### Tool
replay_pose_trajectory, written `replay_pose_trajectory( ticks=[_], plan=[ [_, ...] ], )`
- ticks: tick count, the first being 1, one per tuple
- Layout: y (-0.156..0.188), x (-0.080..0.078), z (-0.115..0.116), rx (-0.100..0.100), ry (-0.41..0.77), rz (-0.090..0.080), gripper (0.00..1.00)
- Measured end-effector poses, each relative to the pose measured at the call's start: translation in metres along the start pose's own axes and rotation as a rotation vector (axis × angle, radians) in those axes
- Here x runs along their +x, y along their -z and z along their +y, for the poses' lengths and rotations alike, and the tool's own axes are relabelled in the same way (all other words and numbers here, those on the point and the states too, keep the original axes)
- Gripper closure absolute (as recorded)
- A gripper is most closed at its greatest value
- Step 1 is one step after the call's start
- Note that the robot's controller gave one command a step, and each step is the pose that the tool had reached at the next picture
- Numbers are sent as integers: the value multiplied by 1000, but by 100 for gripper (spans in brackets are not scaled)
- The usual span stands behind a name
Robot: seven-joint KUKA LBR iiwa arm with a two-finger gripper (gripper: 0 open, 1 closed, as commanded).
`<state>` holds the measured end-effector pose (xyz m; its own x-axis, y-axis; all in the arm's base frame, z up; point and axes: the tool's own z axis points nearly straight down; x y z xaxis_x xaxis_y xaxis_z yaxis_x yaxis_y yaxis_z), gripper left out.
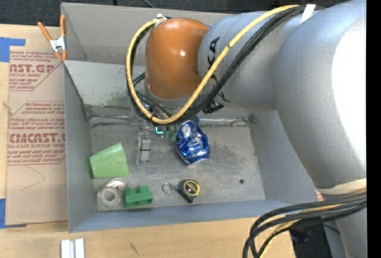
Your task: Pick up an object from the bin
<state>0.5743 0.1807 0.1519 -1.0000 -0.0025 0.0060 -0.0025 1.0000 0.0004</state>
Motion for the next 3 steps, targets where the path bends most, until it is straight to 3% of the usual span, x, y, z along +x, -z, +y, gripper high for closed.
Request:
replay_pose_trajectory(
  ticks=[1,2,3],
  plan=[
    [-84,24,27,2,305,-2,0],
    [-79,22,27,1,303,-5,100],
    [66,42,17,0,336,-16,100]
  ],
)
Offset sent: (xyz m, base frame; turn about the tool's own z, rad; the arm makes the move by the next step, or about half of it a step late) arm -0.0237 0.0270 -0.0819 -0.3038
